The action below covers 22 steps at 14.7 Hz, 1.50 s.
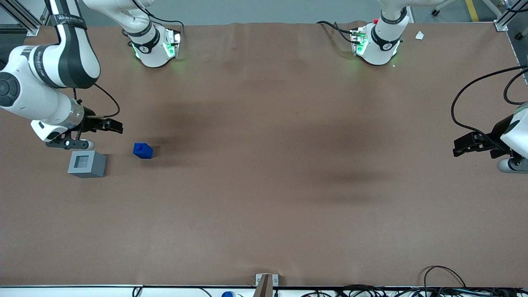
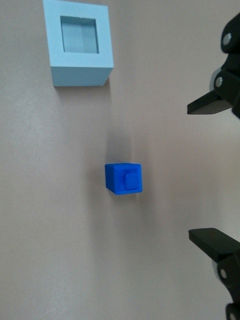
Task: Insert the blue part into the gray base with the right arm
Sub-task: 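Move the open right gripper down over the blue block, then close the right gripper on the blue block and lift it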
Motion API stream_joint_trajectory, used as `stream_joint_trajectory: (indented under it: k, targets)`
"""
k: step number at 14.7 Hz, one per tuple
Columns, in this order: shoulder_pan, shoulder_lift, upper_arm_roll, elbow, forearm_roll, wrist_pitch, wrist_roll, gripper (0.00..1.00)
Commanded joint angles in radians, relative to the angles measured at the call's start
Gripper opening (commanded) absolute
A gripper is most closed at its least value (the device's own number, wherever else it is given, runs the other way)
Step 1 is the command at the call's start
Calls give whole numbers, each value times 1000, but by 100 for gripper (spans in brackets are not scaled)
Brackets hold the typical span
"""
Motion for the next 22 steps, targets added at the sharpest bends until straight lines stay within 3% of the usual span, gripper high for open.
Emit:
stream_joint_trajectory:
  k: [1, 17, 22]
  targets:
    - [5, -35, 3, -112, 2, 111, 3, 100]
    - [28, 160, 6, -206, 11, 470, 6, 91]
    - [41, 217, 6, -206, 12, 508, 6, 85]
